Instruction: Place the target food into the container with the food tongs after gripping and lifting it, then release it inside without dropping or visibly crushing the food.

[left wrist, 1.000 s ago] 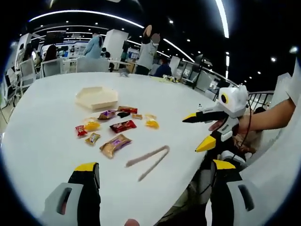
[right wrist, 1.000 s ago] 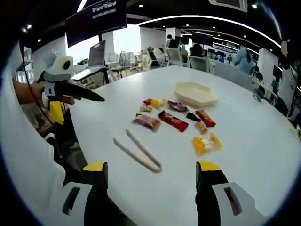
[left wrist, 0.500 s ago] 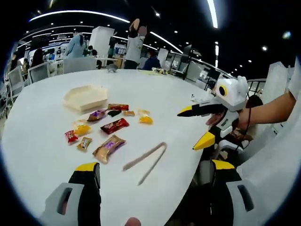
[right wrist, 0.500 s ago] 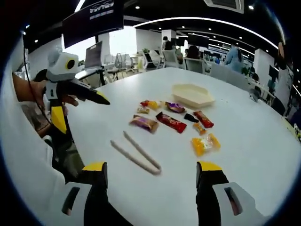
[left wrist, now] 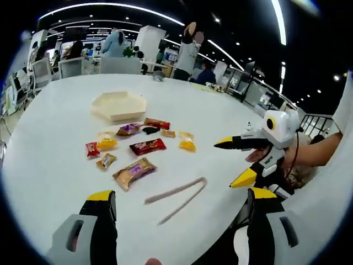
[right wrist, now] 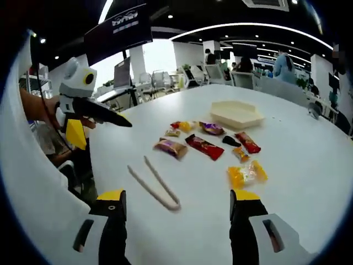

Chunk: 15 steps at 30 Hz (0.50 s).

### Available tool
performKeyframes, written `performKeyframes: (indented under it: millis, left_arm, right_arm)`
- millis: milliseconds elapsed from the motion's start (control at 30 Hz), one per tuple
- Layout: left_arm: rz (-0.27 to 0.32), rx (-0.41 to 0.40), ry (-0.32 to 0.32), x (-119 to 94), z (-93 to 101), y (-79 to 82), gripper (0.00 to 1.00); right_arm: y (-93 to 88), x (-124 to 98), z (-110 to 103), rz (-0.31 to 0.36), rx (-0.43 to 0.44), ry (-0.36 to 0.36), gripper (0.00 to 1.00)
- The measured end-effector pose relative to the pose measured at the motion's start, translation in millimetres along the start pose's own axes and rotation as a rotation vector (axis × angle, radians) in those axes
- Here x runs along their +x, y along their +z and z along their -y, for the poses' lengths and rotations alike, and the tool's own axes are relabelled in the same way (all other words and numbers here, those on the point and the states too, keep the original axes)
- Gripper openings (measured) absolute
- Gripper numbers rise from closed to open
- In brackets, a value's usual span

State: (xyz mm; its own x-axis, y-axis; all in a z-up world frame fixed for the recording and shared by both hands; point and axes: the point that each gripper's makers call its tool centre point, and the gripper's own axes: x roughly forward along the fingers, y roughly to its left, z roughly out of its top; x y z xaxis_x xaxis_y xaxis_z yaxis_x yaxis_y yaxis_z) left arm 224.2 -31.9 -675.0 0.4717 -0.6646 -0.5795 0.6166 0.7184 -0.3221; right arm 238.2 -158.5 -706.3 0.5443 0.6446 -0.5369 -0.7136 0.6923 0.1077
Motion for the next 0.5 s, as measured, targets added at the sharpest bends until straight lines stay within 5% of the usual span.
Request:
performKeyframes:
  millis: [233,367,500]
  left_arm:
    - [-0.008,0.032,0.0,2.9,-2.3,3.7,0.99]
    - [0.039,0.051,-0.043,2.1,-6.2,15.5,0.99]
    - [0.066,0.073,-0.08,11.2,-11.2,17.5,0.99]
  right_arm:
    - [12.1,10.3,6.1,0.013,0.039,-0.005,0.76]
    - [22.1,8.1,2.8,0.026,0.084,-0.06,0.76]
    - [11.7,7.6,-1.5,-0.02,0.05,-0.082,0.76]
